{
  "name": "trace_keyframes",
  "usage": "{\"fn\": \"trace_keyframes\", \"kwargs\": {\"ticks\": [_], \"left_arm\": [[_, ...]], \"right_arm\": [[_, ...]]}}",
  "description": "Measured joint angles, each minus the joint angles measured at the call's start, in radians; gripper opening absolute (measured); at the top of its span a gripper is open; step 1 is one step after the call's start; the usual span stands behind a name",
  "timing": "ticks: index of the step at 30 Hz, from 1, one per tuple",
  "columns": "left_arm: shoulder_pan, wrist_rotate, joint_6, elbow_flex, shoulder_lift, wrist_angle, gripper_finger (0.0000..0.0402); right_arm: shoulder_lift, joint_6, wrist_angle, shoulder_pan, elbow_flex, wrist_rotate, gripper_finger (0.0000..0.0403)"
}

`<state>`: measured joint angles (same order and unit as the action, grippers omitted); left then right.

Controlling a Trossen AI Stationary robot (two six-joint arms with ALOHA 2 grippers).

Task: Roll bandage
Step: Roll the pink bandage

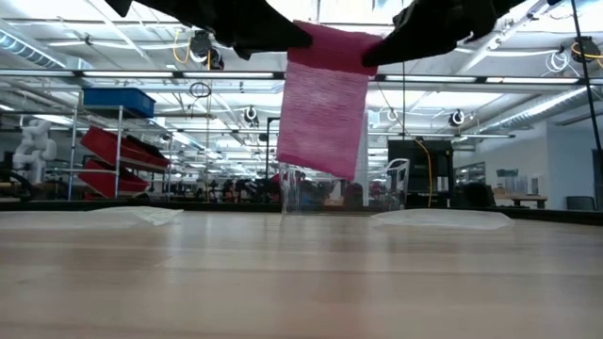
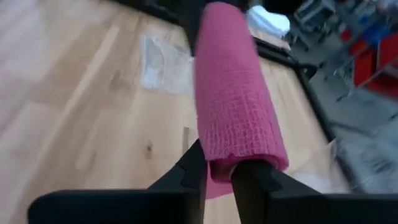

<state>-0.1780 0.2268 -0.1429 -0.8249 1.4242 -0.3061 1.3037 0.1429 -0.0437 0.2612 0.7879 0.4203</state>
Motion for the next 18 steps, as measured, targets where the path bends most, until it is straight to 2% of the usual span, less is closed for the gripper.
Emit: {"fn": "trace_keyframes", "kwargs": {"ticks": [2,7,18], "left_arm": [[0.0,-0.002,-0.021,-0.001,-0.001,0.004,0.0015],[-0.005,-0.003,-0.083,-0.002,-0.001,0.03,0.0026],[-0.036,0.076,-0.241,-0.006,-0.003,0.045,0.0022]], "right_arm": [[0.0,-0.074,-0.002,-0.002,0.0,-0.032,0.0064],[-0.009,-0.205,-0.004,-0.013,-0.001,-0.189,0.0079],[-0.055,-0.392,-0.043,-0.071,-0.002,-0.348,0.0084]]}}
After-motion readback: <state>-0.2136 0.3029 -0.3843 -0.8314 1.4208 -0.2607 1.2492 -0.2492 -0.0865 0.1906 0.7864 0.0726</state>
